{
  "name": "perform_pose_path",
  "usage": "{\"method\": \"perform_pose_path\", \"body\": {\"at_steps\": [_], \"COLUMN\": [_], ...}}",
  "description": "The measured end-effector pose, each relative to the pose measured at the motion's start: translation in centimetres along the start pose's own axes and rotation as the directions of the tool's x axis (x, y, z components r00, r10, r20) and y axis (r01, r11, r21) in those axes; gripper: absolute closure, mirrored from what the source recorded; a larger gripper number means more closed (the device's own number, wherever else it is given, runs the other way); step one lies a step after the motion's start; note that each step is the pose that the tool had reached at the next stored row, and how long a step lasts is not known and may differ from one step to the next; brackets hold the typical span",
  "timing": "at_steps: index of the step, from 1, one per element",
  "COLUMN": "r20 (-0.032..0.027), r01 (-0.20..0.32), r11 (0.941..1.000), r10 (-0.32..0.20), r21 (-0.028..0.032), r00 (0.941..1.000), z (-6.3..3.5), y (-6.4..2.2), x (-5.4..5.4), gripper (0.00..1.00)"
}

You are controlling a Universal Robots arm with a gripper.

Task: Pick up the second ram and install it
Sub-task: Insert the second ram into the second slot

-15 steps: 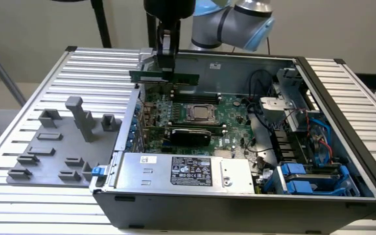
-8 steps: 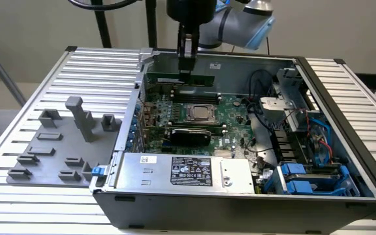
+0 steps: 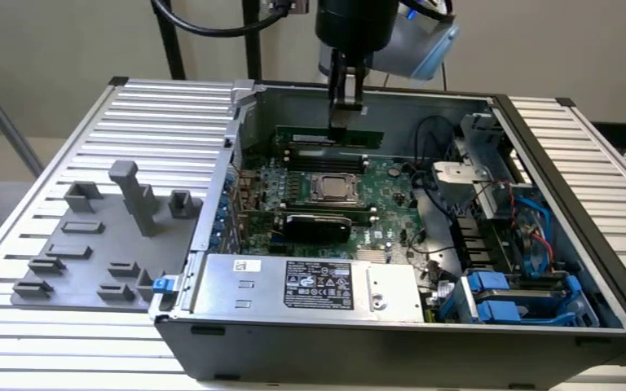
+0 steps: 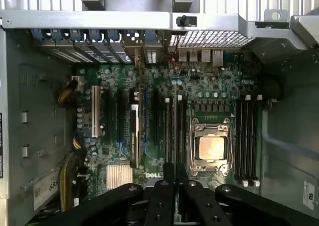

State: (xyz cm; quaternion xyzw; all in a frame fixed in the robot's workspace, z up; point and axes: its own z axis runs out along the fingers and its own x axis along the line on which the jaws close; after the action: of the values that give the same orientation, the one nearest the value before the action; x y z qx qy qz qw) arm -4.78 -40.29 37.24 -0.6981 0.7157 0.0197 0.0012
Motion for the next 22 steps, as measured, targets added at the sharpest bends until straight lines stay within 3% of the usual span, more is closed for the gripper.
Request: {"method": "perform_pose_path", "body": {"at_steps": [4,22], "r20": [0.0,0.0008], "r01": [0.0,-0.024], "r11": [1.0,0.9997], "r10": [0.0,0.024], "r21": [0.0,0.0008], "r00": [1.0,0.9997], "z": [0.73,3.9], "y": [-0.81,-1.0], "x": [-0.6,-2.9], "gripper": [1.0,1.0]}}
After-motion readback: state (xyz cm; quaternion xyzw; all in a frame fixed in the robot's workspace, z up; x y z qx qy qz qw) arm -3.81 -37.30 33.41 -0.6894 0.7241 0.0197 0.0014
